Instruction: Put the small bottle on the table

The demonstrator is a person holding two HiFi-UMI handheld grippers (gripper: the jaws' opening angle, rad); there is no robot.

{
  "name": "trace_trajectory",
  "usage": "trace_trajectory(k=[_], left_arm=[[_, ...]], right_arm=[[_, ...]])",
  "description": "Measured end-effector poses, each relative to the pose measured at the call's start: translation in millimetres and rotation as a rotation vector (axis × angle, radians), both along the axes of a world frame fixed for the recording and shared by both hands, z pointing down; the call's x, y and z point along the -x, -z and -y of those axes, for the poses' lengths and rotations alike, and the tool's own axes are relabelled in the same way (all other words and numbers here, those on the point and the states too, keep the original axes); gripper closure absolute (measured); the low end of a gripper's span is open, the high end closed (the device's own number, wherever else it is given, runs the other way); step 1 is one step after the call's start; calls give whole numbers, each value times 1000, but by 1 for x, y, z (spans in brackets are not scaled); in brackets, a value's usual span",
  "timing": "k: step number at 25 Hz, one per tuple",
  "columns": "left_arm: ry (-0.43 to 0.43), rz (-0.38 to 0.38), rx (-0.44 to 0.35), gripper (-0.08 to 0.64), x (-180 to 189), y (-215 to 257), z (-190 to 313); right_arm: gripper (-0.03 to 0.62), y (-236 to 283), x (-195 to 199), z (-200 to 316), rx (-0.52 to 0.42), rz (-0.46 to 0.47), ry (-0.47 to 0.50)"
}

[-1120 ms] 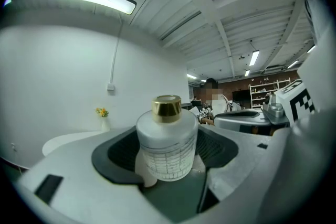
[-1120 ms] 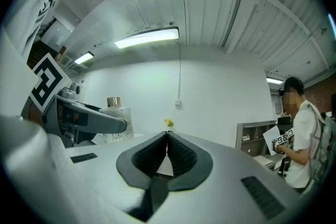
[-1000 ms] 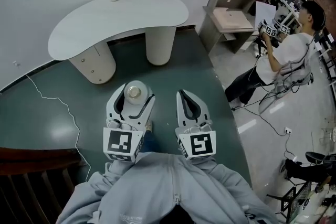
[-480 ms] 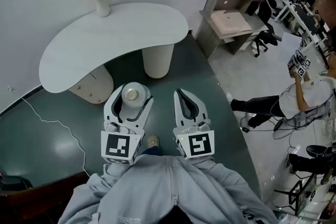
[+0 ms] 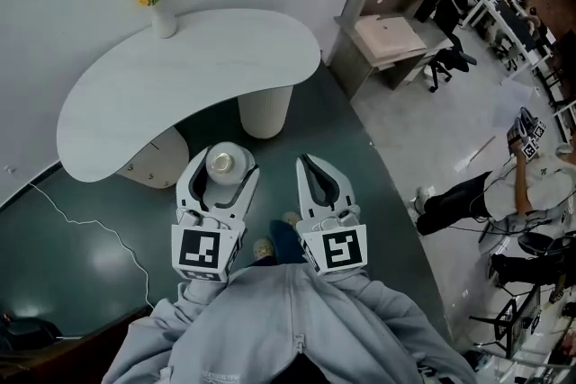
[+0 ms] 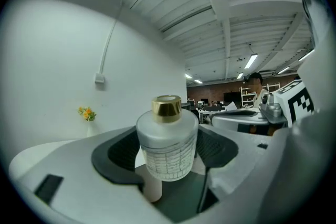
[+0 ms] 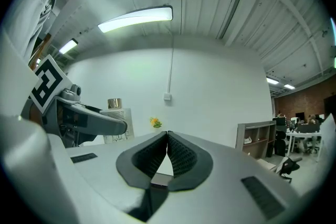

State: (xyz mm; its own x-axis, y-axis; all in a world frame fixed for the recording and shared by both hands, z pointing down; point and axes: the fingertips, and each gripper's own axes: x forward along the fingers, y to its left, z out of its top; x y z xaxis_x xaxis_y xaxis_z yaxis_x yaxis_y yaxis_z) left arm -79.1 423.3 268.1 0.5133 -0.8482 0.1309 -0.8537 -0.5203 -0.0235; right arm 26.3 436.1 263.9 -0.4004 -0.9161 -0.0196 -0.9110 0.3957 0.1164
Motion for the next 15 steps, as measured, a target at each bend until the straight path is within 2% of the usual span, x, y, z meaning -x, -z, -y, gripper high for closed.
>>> trace_trajectory(k=[9,15], left_arm=[[29,1,18,230,-1,-11,42],[53,8,10,230,-11,-13,93]], right_arm=[[565,-6,-3,49,-3,0,28],[565,-7,-12,106,-12,-4,58]])
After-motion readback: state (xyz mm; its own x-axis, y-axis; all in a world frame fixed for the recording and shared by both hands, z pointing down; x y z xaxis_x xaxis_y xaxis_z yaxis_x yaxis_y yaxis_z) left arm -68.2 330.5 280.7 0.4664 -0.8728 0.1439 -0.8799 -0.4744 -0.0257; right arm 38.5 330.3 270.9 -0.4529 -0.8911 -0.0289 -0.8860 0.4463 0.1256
